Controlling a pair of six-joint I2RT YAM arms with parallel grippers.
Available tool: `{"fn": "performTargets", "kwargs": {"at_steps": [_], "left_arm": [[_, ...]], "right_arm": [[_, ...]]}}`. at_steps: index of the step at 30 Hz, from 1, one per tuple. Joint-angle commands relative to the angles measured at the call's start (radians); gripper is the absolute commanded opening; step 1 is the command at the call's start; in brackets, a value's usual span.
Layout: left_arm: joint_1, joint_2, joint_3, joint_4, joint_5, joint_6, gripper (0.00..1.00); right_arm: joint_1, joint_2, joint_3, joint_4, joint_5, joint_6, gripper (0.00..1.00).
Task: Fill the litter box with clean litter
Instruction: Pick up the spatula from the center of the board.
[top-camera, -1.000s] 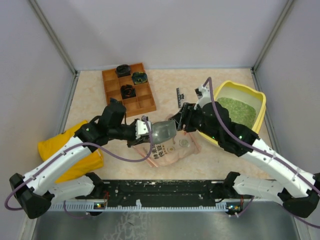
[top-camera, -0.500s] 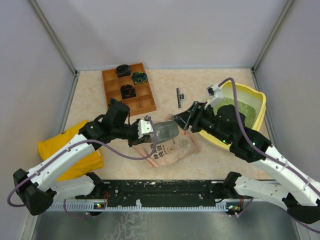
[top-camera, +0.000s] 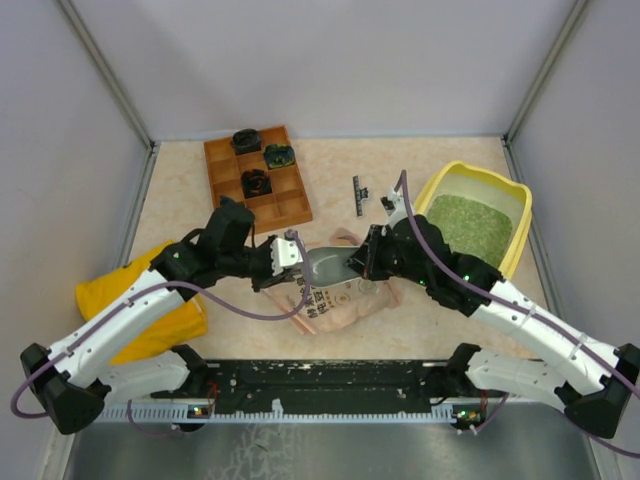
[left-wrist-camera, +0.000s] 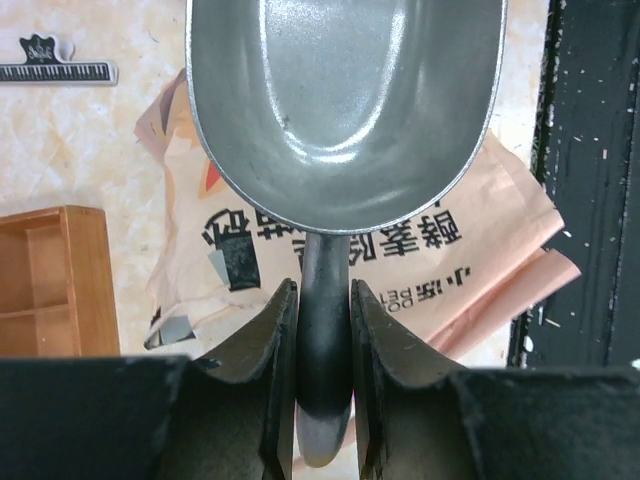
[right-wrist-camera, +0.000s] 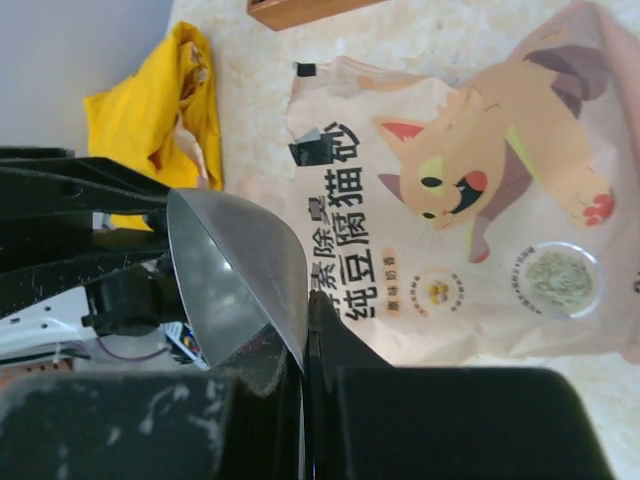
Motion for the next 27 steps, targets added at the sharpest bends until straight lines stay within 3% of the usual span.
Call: {"fn": "performTargets", "kwargs": {"at_steps": [1, 4, 8, 11, 18, 27], "left_arm": [[-0.006, -0.080, 0.046, 0.006, 0.038, -0.005, 0.28], [-0.006, -0.168, 0.007, 0.046, 0.094, 0.003, 0.48], [-0.006, -0.247, -0.030, 0.088, 0.147, 0.000, 0.57], [-0.006, -0.245, -0.017, 0.076, 0.167, -0.001, 0.57], [-0.006, -0.244, -0.003, 0.030, 0.174, 0.037, 0.47], [-0.006, -0.260, 0.020, -0.056, 0.094, 0.068, 0.52]], "right_arm": [[-0.016, -0.073, -0.070, 0.253, -0.162, 0.092, 0.00], [-0.037, -0.125, -0.127, 0.387, -0.227, 0.164, 0.00], [-0.046, -0.139, -0.178, 0.493, -0.307, 0.215, 0.00], [-0.046, -0.142, -0.210, 0.545, -0.338, 0.236, 0.00], [-0.055, -0.168, -0.261, 0.589, -0.329, 0.265, 0.00], [-0.067, -0.212, -0.299, 0.609, -0.317, 0.319, 0.00]]}}
